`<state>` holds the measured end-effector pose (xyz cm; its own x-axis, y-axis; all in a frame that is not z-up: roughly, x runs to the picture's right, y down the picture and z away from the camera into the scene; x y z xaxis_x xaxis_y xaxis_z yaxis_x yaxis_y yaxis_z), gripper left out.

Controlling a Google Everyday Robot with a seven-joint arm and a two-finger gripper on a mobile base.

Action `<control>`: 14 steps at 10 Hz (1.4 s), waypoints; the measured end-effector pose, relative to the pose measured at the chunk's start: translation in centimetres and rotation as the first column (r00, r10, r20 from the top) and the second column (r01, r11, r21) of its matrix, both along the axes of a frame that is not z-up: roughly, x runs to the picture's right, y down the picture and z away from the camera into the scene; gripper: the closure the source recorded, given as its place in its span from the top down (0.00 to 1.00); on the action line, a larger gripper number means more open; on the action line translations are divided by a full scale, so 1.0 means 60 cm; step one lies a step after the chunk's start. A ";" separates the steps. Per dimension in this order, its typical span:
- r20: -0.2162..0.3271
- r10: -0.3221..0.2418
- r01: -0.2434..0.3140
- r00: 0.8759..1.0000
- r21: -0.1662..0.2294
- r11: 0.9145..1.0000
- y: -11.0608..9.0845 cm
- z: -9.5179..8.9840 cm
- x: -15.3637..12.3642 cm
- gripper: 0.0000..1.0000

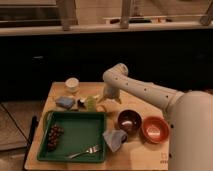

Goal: Place apple in tray

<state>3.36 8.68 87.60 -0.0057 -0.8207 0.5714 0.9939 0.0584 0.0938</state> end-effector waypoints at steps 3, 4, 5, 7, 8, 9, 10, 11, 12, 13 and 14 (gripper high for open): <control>0.011 -0.033 0.033 0.999 -0.020 0.999 0.015 0.002 -0.011 0.80; 0.016 -0.042 0.043 0.999 -0.028 0.999 0.023 0.001 -0.011 0.80; 0.018 -0.051 0.051 0.999 -0.035 0.998 0.029 0.000 -0.010 0.80; 0.026 -0.069 0.070 0.997 -0.048 0.996 0.043 -0.004 -0.012 0.80; 0.031 -0.077 0.078 0.997 -0.052 0.996 0.048 -0.006 -0.014 0.80; 0.035 -0.084 0.086 0.996 -0.058 0.995 0.053 -0.007 -0.015 0.80; 0.044 -0.093 0.096 0.995 -0.066 0.993 0.060 -0.007 -0.019 0.80; 0.051 -0.100 0.103 0.994 -0.073 0.992 0.064 -0.005 -0.025 0.80; 0.060 -0.105 0.110 0.993 -0.076 0.991 0.067 -0.003 -0.033 0.80; 0.067 -0.111 0.116 0.992 -0.082 0.990 0.071 0.000 -0.040 0.77; 0.073 -0.114 0.120 0.991 -0.086 0.989 0.073 0.003 -0.046 0.66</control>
<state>0.63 13.08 87.78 -0.1398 -0.7574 0.6378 0.9858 -0.0463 0.1611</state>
